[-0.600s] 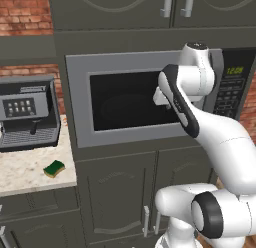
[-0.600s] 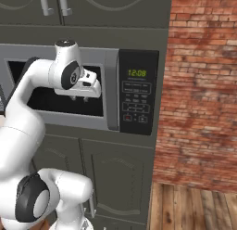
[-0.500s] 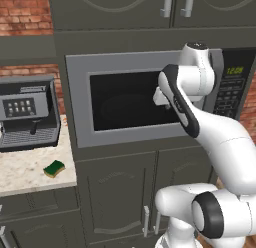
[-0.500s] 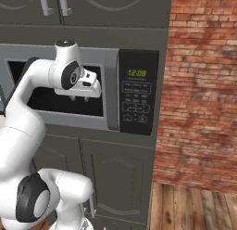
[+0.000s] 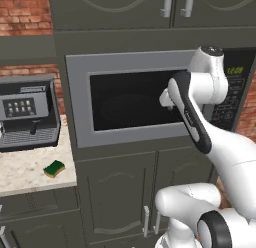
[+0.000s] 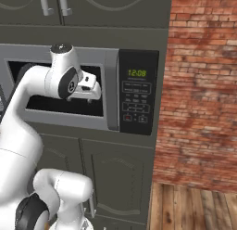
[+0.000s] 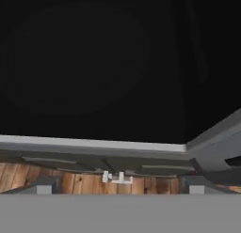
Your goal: Place the sponge inside the microwave to prepare for sanitizing.
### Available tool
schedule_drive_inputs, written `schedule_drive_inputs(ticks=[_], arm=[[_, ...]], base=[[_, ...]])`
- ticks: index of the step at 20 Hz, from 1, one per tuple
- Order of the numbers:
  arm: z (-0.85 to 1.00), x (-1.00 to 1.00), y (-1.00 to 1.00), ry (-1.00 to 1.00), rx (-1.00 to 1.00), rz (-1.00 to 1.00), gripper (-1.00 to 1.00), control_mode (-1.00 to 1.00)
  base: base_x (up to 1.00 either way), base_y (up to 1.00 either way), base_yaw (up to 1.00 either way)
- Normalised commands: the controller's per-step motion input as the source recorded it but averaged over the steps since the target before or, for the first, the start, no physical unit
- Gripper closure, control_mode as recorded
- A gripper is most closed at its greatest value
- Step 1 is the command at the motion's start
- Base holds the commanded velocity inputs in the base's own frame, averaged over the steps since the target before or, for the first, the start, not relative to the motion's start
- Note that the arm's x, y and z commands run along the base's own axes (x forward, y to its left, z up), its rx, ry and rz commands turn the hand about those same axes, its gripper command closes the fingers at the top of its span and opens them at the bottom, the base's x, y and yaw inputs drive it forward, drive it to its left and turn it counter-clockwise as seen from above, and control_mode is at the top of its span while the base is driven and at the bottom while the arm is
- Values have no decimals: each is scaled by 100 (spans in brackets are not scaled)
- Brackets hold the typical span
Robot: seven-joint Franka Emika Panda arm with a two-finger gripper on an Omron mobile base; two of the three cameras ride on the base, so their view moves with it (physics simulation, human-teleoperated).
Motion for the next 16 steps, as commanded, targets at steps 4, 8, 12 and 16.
schedule_drive_inputs(ticks=[4, 8, 12, 16], arm=[[1, -28, -18, -16, 0, 0, -100, -100], [3, -19, -27, -15, 0, 0, -100, -100], [8, -2, -34, -8, 0, -3, -100, -100], [9, 0, -40, -6, 0, 0, -100, -100]], base=[[0, 0, 0], [0, 0, 0], [0, 0, 0], [0, 0, 0]])
